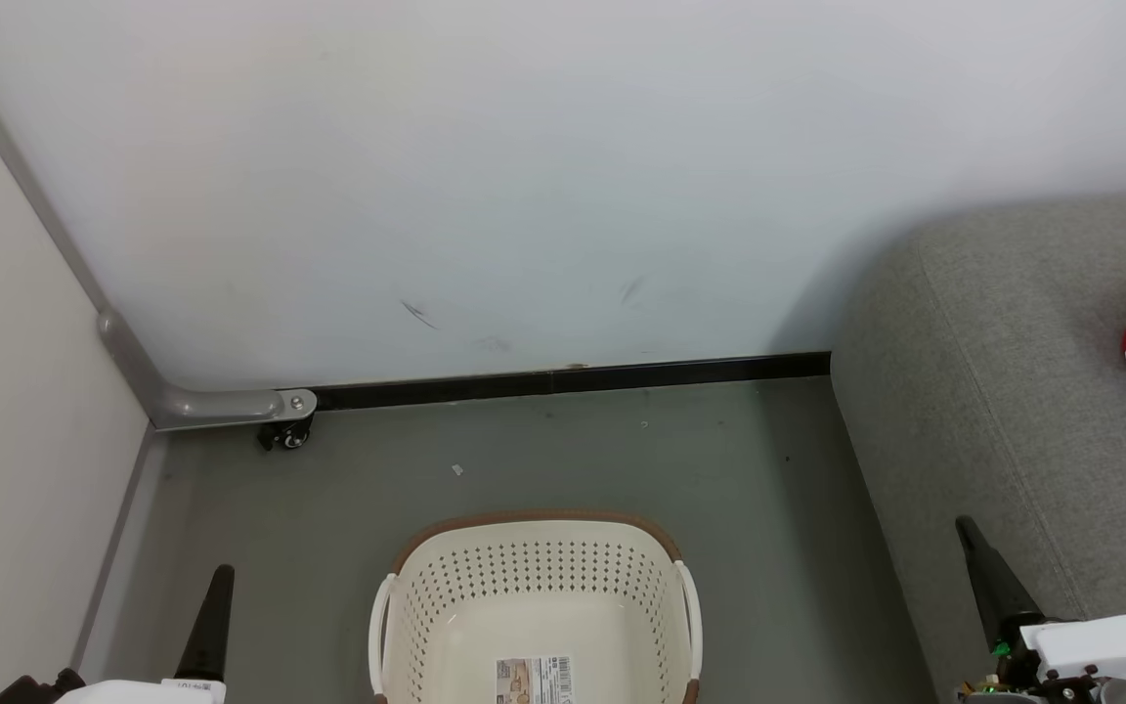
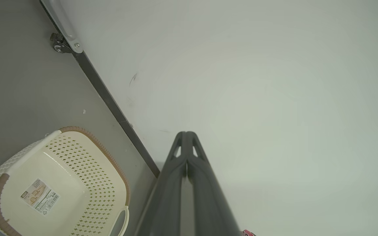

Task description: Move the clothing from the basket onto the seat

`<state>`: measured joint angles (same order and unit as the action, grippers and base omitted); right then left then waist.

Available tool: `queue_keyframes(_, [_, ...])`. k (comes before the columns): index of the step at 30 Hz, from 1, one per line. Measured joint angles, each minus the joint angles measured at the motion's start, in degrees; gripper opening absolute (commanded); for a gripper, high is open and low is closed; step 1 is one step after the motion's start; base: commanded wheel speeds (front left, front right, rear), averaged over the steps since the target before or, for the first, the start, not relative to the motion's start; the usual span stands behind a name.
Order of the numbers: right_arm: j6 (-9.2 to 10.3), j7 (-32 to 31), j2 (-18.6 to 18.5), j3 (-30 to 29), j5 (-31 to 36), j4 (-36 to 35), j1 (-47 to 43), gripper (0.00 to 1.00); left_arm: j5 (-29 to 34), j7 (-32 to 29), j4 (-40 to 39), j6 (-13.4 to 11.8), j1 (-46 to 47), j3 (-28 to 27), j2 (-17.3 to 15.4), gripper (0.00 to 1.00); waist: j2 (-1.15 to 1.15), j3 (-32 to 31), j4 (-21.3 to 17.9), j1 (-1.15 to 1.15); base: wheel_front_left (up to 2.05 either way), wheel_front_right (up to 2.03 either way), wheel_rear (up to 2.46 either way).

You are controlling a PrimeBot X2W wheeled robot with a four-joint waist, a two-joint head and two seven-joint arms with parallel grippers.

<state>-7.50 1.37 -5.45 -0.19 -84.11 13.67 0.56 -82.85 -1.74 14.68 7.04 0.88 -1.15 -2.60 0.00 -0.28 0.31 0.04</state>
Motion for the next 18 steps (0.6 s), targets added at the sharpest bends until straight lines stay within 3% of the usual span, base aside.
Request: queue_keyframes(18, [0.01,-1.97,-0.67,-1.04,-13.1,0.71,2.29,0.0,-10.77,-2.75,0.68,0.01,2.34,-1.42,-0.27,0.0,0.0,0.44,-0.3,-0.01,0.0,0.0,0.0])
